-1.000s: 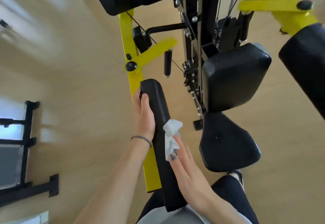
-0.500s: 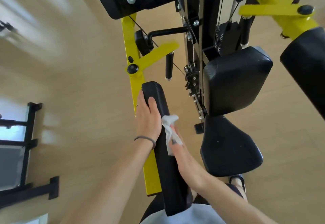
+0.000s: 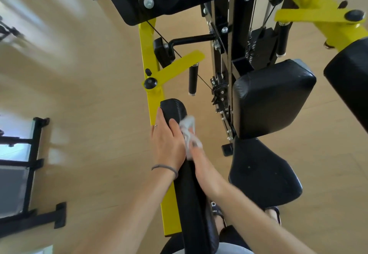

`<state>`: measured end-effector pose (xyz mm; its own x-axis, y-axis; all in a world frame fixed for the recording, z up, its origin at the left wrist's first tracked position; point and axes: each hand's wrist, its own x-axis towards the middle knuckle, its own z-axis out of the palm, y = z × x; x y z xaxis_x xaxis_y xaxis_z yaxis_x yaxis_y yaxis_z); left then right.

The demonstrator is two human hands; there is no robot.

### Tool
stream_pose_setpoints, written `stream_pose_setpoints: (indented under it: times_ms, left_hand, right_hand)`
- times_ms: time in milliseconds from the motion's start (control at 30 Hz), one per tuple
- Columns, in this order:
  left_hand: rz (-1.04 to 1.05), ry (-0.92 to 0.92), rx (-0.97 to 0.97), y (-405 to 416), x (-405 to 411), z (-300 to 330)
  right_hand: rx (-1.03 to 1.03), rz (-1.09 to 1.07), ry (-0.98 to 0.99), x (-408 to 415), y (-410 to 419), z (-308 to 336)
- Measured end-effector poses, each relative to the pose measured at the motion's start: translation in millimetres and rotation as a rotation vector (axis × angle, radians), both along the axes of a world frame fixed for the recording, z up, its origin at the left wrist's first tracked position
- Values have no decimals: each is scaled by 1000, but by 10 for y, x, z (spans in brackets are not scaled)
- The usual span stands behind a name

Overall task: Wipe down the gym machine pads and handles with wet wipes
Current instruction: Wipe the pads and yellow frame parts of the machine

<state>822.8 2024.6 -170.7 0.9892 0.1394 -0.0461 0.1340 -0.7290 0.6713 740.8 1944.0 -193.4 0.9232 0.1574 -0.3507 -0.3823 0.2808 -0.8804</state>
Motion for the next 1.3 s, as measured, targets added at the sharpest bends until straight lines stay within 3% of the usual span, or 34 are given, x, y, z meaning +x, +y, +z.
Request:
stream_pose_setpoints:
  times_ms: [100,200,567,767,867,1033,1300]
  left_hand:
    - [12,12,33,-2,10,19]
    - [4,7,59,-11,8,25]
    - [-10,-2,46,-4,-4,24]
    - [-3,1,58,-12,-12,58]
    - [2,-3,49,-19,-17,79]
    - [1,8,44,-23,-10,98]
    - [10,-7,31,-29,13,104]
  right_hand:
    - [16,-54,96,763,-118,120]
    - [23,-9,171,1003,-163,-9]
    - [170,29,571,-457,-133,-595]
    - [158,-21,471,790,-163,-490]
    - [91,10,370,539,-214,-474]
    - [167,84,476,-417,-143,-514]
    - [124,-20,420,353,-114,-320]
